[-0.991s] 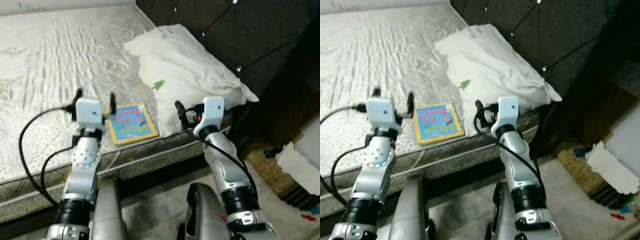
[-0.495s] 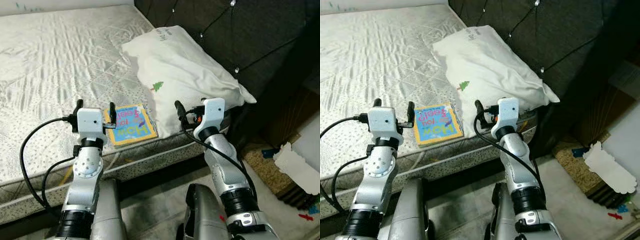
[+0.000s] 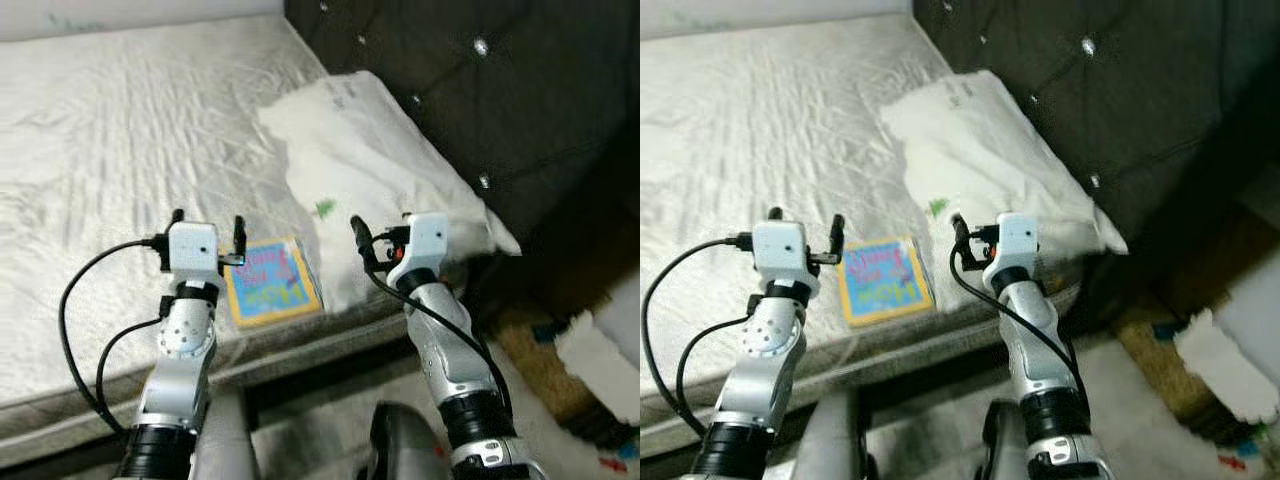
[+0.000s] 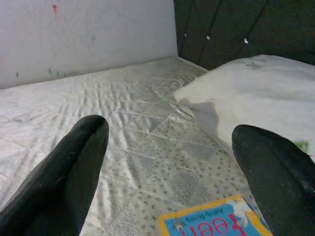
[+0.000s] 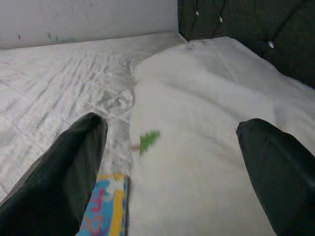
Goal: Clean up the room
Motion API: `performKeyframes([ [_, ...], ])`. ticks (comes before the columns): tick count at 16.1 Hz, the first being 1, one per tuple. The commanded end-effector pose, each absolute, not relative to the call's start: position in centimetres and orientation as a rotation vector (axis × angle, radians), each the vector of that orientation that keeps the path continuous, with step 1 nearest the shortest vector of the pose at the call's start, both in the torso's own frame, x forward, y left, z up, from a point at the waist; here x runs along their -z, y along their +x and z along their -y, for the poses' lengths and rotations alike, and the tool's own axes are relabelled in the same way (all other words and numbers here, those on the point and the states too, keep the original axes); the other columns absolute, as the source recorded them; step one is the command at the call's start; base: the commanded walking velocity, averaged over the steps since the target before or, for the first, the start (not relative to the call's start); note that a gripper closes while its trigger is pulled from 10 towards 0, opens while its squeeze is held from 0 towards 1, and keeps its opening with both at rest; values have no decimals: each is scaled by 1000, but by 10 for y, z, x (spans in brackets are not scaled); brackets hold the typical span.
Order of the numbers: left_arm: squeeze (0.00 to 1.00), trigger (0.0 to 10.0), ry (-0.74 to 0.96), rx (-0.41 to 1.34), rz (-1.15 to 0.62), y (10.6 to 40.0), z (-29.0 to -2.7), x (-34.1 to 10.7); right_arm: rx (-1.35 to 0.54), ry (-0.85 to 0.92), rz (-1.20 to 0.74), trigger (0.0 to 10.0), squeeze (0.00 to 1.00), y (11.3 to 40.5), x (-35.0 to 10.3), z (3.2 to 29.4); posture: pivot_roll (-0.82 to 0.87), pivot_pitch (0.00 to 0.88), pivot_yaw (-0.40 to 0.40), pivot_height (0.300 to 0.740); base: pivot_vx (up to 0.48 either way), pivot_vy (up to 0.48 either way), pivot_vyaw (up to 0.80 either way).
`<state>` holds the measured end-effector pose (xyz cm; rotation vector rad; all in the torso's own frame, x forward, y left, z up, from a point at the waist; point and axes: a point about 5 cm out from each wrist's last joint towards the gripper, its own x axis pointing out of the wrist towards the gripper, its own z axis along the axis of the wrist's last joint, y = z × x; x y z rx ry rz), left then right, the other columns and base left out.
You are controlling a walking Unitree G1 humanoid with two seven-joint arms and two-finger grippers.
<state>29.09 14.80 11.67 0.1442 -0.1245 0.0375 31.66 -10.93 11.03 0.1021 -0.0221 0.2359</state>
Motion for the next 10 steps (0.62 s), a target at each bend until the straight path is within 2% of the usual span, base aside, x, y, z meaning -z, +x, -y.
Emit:
performKeyframes([
  [1, 0, 10000, 150, -28, 113, 292, -146, -117, -219, 113, 41, 10000, 0, 316, -115, 111, 96, 0, 3, 682, 0, 0, 0],
  [4, 0, 10000, 148, -24, 104, 292, -146, -115, -221, 96, 65, 10000, 0, 313, -117, 113, 93, 0, -2, 687, 0, 0, 0],
  [8, 0, 10000, 139, -28, 95, 291, -144, -114, -204, 82, 58, 10000, 0, 313, -116, 118, 90, 0, -9, 735, 0, 0, 0],
  [10, 0, 10000, 146, -28, 100, 291, -143, -114, -203, 79, 57, 10000, 0, 313, -116, 119, 89, 0, -11, 740, 0, 0, 0],
])
